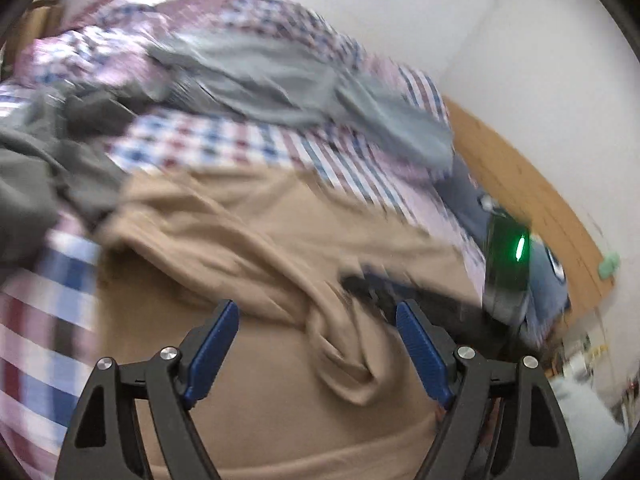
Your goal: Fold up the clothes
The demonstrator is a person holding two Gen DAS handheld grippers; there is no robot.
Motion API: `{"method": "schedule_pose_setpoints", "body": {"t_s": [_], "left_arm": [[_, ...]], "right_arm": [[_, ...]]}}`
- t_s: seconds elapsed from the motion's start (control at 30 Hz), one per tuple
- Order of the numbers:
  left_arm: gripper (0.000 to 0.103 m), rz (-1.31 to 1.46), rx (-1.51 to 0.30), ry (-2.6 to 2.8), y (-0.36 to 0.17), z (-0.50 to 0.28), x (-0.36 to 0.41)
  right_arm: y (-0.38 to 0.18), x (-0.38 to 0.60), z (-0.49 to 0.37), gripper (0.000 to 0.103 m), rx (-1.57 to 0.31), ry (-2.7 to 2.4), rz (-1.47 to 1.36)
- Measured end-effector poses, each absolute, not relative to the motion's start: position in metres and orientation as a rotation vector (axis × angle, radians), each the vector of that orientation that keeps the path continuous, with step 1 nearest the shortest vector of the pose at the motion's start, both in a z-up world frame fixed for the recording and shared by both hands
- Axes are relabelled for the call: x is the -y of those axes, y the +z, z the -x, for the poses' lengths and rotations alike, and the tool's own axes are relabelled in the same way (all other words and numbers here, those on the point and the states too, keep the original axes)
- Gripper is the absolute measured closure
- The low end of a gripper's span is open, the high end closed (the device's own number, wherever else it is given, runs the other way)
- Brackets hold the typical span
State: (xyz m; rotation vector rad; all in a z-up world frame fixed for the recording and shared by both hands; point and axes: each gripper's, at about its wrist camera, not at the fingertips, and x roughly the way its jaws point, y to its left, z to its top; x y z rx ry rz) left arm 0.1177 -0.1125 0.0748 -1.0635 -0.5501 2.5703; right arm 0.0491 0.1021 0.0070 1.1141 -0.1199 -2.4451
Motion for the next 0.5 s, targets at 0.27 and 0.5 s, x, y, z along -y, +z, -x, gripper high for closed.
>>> {"method": "schedule_pose_setpoints", "body": {"t_s": [0.27, 0.5], "left_arm": [[0.019, 1.198, 0.516, 2.787, 0.058, -0.109, 0.164], [0.019, 1.318, 0.46, 2.84, 0.041, -0.102, 0.175]], "right_arm": [[0.064, -0.136, -0.056, 0.101, 0.252, -2.543, -0.843], [0.137, -0.193, -0.093, 0.101, 0.436, -2.644, -0.446]]}}
